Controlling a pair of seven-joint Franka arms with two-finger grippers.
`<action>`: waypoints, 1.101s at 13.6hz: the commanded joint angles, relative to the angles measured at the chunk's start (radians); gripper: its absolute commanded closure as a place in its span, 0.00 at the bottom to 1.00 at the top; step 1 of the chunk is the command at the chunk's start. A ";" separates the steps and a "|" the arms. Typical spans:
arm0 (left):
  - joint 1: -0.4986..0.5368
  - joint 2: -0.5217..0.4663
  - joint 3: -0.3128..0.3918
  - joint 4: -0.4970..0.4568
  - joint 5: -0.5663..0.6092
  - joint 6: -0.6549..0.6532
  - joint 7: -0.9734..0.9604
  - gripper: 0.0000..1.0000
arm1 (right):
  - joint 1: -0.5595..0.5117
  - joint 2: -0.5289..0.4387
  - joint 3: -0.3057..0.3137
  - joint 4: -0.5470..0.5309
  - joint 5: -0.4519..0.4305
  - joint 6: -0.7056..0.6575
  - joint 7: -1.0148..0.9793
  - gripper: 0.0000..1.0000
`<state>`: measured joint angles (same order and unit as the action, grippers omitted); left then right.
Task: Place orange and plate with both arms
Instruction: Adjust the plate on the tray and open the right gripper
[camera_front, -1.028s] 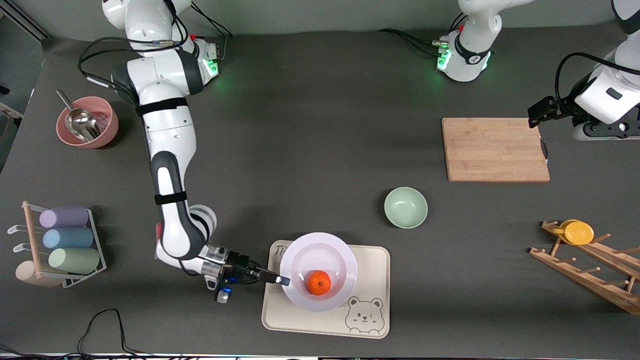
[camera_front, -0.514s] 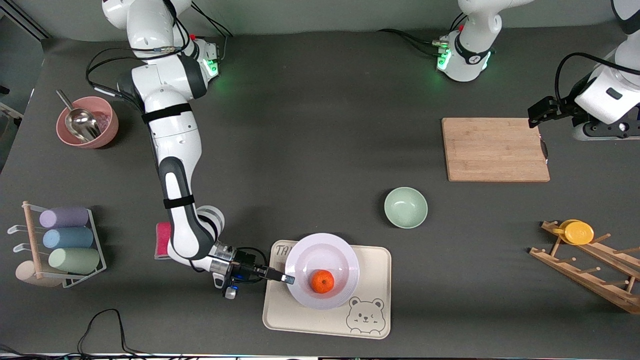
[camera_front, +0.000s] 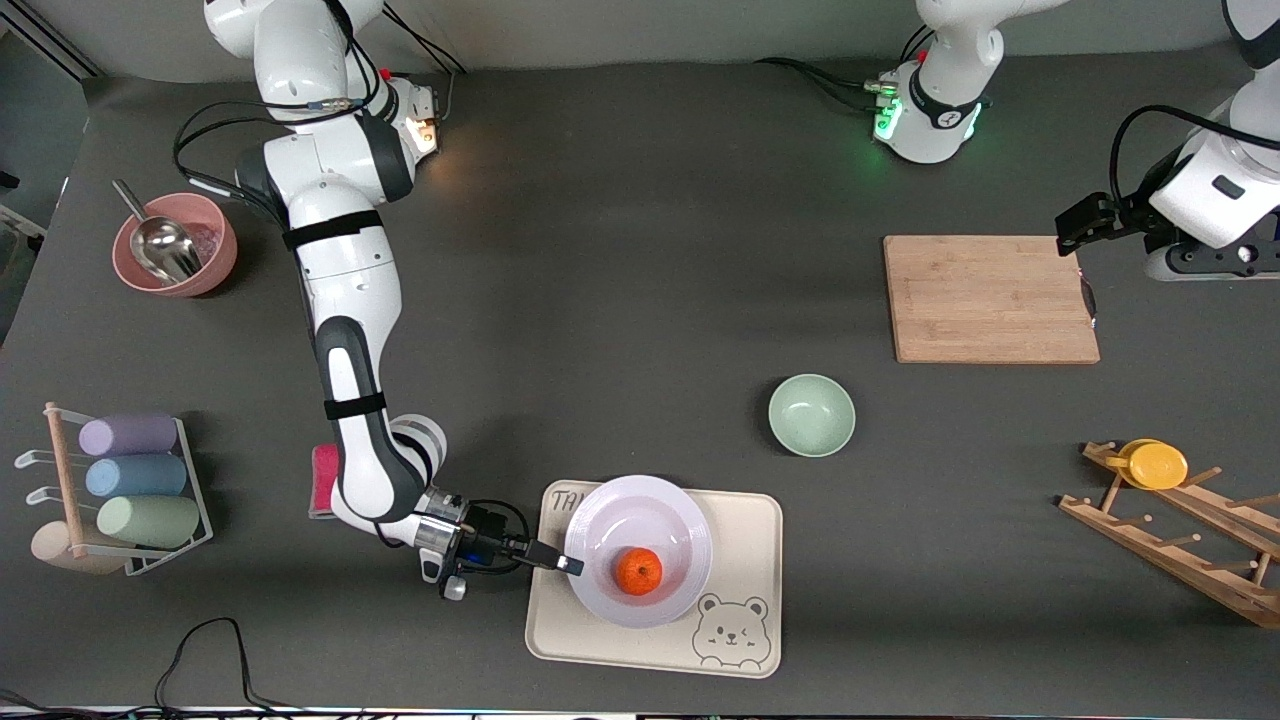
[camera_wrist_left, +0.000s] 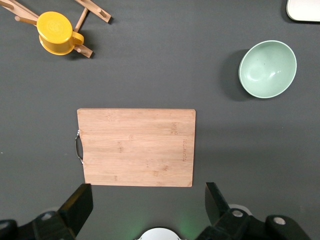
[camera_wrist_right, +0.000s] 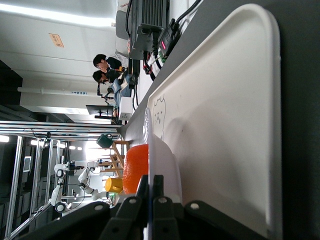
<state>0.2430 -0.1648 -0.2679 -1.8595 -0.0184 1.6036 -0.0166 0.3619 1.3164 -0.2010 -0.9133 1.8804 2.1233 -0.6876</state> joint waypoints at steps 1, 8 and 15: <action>-0.007 0.001 0.003 0.010 -0.009 -0.001 0.007 0.00 | -0.014 0.024 0.020 0.057 -0.009 0.023 -0.013 0.44; -0.007 0.001 0.002 0.010 -0.011 -0.001 0.006 0.00 | -0.026 0.012 0.018 0.057 -0.009 0.020 0.005 0.00; -0.017 0.001 0.002 0.011 -0.011 -0.001 0.001 0.00 | -0.026 -0.005 0.003 0.050 -0.020 0.020 0.006 0.00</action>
<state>0.2352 -0.1648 -0.2699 -1.8595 -0.0197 1.6036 -0.0166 0.3454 1.3159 -0.1996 -0.8799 1.8811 2.1384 -0.6875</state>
